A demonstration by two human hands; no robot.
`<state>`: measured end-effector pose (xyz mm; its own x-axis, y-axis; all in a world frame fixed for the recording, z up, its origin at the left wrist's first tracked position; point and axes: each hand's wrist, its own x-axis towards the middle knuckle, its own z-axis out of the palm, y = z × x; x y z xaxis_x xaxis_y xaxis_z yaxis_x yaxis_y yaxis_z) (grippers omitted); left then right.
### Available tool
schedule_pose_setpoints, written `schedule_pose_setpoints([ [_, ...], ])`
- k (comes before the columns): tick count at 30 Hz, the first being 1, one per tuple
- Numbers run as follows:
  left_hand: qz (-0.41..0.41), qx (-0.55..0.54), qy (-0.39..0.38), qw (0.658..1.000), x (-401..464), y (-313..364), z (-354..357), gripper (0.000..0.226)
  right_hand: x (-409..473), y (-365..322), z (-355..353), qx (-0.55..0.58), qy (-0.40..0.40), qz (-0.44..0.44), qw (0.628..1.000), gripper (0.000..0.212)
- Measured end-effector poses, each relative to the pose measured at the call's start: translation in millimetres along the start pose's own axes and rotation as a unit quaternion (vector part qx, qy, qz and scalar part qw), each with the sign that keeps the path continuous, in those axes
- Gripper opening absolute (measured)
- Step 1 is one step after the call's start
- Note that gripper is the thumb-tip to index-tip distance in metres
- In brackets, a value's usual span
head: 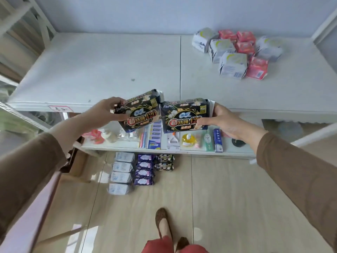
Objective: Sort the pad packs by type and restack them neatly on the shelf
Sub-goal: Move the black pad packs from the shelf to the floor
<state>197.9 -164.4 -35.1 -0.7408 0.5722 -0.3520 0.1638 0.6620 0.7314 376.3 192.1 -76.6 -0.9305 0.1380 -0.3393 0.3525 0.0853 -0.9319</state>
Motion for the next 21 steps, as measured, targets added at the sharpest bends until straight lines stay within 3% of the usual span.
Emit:
schedule_pose_setpoints([
  [3, -0.033, 0.01, -0.031, 0.999, -23, -40, 37, 0.048, -26, 51, 20, -0.004, -0.028, 0.041, 0.999, 0.064],
  [8, -0.055, 0.021, -0.049, 0.997, -35, -113, 122, 0.03, -63, 154, 59, 0.019, 0.012, 0.09, 0.996, 0.055],
  [14, -0.093, 0.112, -0.063, 0.987, -14, -221, 237, 0.047, -83, 296, 115, -0.034, 0.047, 0.153, 0.986, 0.052],
  [21, -0.039, 0.211, -0.059, 0.975, 46, -345, 364, 0.038, -47, 459, 183, -0.096, 0.087, 0.176, 0.976, 0.048],
])
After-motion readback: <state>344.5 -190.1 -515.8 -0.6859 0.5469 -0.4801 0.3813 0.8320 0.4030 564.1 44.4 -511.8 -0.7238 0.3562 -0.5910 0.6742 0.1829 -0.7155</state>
